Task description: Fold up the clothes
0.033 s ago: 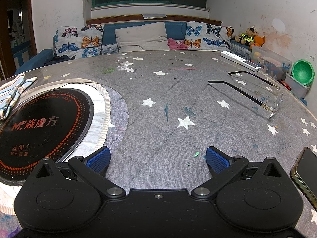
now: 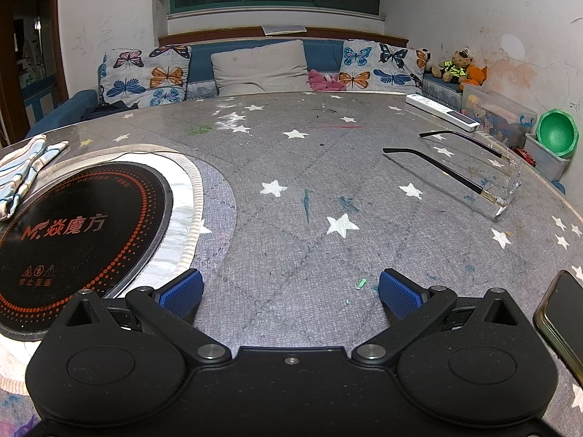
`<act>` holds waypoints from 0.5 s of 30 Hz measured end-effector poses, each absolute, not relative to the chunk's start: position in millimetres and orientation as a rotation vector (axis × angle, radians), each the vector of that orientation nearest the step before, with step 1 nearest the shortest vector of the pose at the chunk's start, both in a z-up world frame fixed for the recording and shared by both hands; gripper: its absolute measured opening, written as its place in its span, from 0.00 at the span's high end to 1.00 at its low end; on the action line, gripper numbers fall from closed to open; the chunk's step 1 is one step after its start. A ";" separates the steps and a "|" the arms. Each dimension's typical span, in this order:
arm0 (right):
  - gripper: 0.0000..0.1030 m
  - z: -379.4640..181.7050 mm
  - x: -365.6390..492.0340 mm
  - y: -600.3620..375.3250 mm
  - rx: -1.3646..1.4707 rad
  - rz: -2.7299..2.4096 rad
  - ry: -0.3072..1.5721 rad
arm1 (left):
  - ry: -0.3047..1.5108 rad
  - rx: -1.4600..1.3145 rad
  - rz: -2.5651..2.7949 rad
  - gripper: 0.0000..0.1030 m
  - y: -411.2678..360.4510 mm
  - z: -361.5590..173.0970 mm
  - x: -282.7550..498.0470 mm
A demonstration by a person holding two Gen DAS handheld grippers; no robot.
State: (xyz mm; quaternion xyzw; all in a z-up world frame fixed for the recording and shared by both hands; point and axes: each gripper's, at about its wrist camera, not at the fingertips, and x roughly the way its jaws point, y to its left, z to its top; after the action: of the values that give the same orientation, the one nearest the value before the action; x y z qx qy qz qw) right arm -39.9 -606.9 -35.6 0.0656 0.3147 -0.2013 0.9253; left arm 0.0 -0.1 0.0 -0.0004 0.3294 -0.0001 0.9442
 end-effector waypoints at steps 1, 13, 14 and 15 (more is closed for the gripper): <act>0.00 -35.6 -39.9 -607.0 0.134 -0.413 0.646 | 0.671 -0.001 0.000 0.00 -0.1 0.0 0.1; 0.00 -35.0 -40.3 -607.3 0.134 -0.413 0.646 | 0.671 -0.001 0.000 0.00 -0.3 0.3 0.2; 0.00 -34.8 -40.5 -607.3 0.134 -0.413 0.646 | 0.671 -0.001 0.000 0.00 -0.2 0.3 0.2; 0.00 -34.6 -40.6 -607.1 0.134 -0.413 0.646 | 0.671 0.000 0.000 0.00 -0.2 0.3 0.2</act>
State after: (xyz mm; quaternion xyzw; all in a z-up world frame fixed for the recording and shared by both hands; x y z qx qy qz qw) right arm -40.6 -607.1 -34.6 0.0655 0.3150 -0.2014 0.9252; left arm 0.2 -0.2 0.3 -0.0002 0.3294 -0.0001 0.9442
